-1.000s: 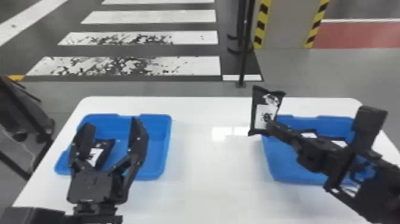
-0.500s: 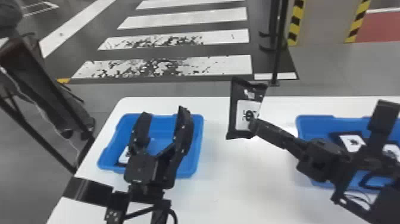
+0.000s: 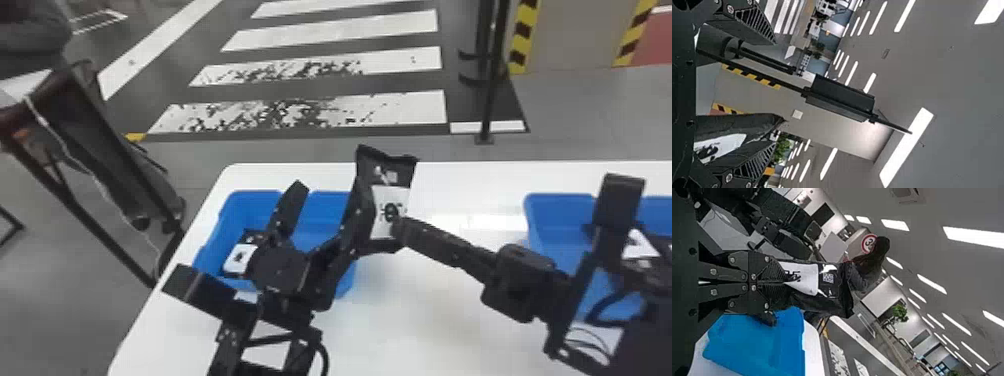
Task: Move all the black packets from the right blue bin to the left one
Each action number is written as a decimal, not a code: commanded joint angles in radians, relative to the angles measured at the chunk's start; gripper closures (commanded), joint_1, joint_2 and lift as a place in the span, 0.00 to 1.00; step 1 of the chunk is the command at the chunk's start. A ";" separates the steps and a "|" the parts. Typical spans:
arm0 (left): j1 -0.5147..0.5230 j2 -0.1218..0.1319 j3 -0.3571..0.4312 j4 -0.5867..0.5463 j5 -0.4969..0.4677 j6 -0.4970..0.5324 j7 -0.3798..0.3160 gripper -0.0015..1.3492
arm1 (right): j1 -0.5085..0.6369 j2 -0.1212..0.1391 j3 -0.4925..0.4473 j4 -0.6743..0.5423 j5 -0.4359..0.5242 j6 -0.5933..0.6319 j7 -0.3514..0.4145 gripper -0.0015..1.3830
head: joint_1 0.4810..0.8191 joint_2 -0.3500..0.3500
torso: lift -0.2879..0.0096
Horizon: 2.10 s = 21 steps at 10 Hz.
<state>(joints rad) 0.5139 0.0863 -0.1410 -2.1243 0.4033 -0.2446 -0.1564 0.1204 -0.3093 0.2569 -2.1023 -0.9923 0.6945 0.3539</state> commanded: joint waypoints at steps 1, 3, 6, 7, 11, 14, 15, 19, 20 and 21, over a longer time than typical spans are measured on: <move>-0.003 0.003 -0.011 -0.010 0.004 0.014 -0.005 0.10 | -0.012 -0.005 0.022 0.010 -0.013 0.000 0.002 0.87 | 0.63 0.87 | 0.50; 0.001 0.010 -0.022 -0.029 0.023 0.048 -0.020 0.10 | -0.020 -0.005 0.024 0.015 -0.015 0.000 0.004 0.87 | 0.63 0.87 | 0.50; -0.018 0.013 -0.024 -0.032 0.037 0.151 -0.055 0.11 | -0.047 -0.008 0.058 0.030 -0.027 0.000 0.010 0.87 | 0.63 0.84 | 0.50; -0.018 0.012 -0.024 -0.032 0.037 0.149 -0.054 0.22 | -0.049 -0.010 0.072 0.030 -0.035 0.000 0.011 0.87 | 0.63 0.83 | 0.50; 0.014 0.013 -0.042 -0.052 0.019 0.080 0.049 0.91 | -0.049 -0.011 0.080 0.037 -0.047 0.000 0.016 0.87 | 0.63 0.88 | 0.50; 0.009 0.015 -0.046 -0.059 -0.028 0.078 0.052 0.90 | -0.049 -0.011 0.080 0.057 -0.073 -0.029 0.016 0.83 | 0.63 0.89 | 0.50; 0.009 0.013 -0.044 -0.059 -0.030 0.068 0.054 0.90 | -0.049 -0.010 0.082 0.071 -0.085 -0.069 0.019 0.64 | 0.63 0.88 | 0.50; -0.072 -0.016 0.101 0.069 -0.268 0.090 0.095 0.90 | -0.008 0.006 0.024 0.118 -0.085 -0.160 0.060 0.15 | 0.63 0.89 | 0.50; -0.129 -0.028 0.175 0.172 -0.383 0.090 0.098 0.90 | 0.002 0.009 0.000 0.118 -0.085 -0.162 0.060 0.23 | 0.63 0.90 | 0.50; -0.173 -0.033 0.237 0.248 -0.479 0.073 0.110 0.90 | 0.010 0.009 -0.022 0.116 -0.079 -0.169 0.060 0.28 | 0.63 0.91 | 0.50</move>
<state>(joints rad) 0.3710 0.0571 0.0546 -1.9280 -0.0121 -0.1613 -0.0465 0.1245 -0.3011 0.2497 -1.9843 -1.0737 0.5296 0.4143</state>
